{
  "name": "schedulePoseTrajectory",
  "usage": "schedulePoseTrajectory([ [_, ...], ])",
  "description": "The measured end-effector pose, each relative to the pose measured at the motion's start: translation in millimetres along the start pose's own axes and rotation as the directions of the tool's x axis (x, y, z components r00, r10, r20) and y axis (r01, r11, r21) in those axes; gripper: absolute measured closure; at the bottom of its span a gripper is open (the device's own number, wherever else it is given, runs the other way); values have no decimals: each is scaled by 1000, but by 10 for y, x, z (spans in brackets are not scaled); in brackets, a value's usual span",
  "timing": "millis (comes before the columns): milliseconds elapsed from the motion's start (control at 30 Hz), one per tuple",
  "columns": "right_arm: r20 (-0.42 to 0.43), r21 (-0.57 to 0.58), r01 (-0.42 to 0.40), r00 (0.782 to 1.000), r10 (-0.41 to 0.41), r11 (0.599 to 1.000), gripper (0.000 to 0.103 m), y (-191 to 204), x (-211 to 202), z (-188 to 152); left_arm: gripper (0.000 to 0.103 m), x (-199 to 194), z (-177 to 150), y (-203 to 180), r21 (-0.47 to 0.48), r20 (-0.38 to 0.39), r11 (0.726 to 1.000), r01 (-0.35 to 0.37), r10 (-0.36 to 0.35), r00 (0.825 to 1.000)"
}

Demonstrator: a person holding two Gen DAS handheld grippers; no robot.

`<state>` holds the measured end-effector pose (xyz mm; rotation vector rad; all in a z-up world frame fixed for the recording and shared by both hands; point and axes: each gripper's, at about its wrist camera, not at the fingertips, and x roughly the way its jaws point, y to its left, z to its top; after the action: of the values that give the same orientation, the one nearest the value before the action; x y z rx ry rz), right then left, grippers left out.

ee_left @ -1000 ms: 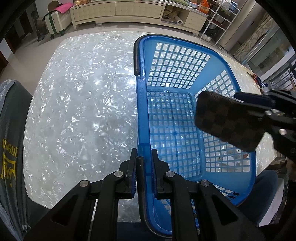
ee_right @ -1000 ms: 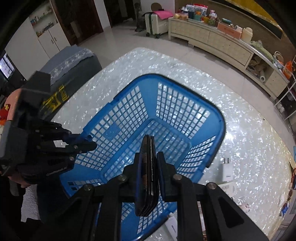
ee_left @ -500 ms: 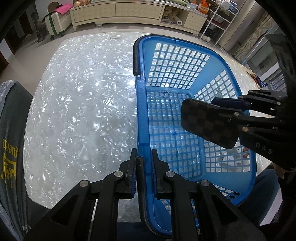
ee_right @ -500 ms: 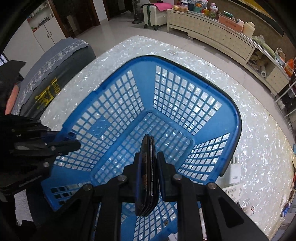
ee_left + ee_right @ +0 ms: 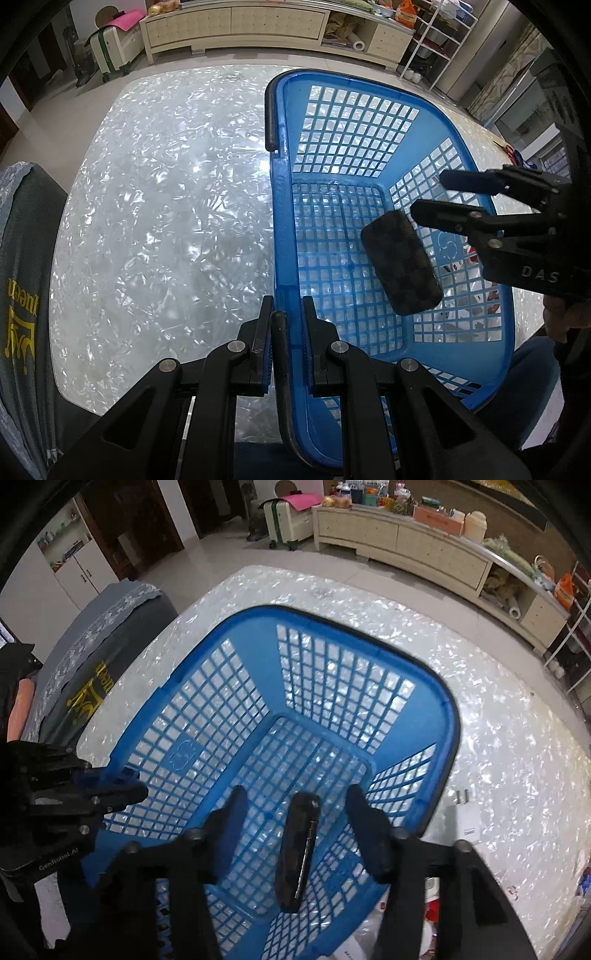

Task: Organize rigid objects
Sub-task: 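Open the right gripper to drop the pouch into the basket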

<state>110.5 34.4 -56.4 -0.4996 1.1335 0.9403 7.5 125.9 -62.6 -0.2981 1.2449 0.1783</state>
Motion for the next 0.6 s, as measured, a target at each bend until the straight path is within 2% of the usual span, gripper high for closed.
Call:
schedulePoseTrajectory([
  [67, 13, 1, 4, 1000, -4, 1000, 38, -12, -47, 7, 88, 0, 1, -6, 0, 0, 1000, -1, 1, 1000],
  [133, 28, 10, -8, 1000, 7, 1000, 16, -16, -97, 9, 88, -1, -2, -12, 2, 1, 1000, -5, 5, 1000],
  [300, 47, 7, 0, 999, 0, 1000, 1, -12, -208, -3, 88, -4, -4, -25, 4, 1, 1000, -11, 11, 1000],
  [600, 56, 66, 59, 996, -62, 996, 0, -216, -497, -126, 88, -21, -15, -39, 3, 5, 1000, -14, 14, 1000],
])
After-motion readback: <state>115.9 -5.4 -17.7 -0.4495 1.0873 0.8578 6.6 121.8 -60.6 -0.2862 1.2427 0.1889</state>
